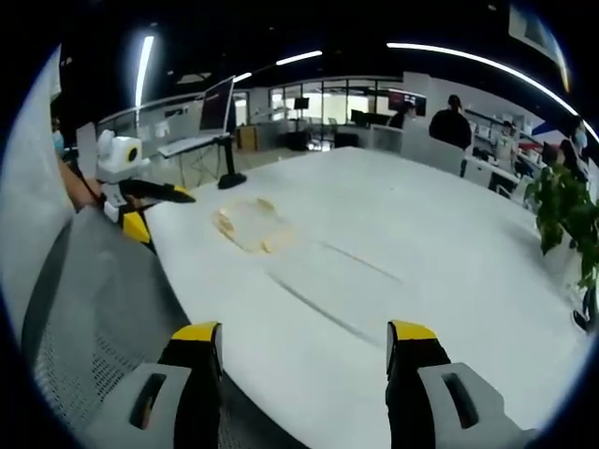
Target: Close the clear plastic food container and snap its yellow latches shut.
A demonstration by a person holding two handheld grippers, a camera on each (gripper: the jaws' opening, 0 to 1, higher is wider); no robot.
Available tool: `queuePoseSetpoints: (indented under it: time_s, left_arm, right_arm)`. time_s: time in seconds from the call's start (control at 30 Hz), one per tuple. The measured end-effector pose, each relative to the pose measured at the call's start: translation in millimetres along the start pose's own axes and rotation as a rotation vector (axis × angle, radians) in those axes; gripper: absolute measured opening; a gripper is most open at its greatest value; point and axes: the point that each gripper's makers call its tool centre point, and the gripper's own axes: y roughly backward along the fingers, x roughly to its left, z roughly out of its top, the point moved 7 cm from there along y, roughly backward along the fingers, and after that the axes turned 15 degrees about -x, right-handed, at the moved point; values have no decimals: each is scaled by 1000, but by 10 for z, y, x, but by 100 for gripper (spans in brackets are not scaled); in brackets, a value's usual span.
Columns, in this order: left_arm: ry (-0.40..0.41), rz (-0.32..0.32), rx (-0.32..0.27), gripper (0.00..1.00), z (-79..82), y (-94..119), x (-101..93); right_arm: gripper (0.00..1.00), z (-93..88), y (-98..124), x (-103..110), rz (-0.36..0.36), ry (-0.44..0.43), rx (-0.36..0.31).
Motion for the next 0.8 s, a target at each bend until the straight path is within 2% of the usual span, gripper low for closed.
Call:
queuePoseSetpoints:
  time_s: [0.4, 0.53, 0.63, 0.8]
  left_arm:
    - [-12, 17, -8, 97, 38, 19, 25]
    - [-14, 1, 1, 96, 39, 16, 23]
    - [-21, -26, 34, 94, 16, 8, 18]
    - [-33, -48, 46, 92, 45, -9, 59]
  right_arm:
    - [70, 35, -4, 1, 3, 1, -4]
    - [70, 46, -15, -7, 4, -1, -1]
    - [70, 52, -28, 0, 13, 14, 10]
    - [69, 84, -83, 35, 58, 41, 27]
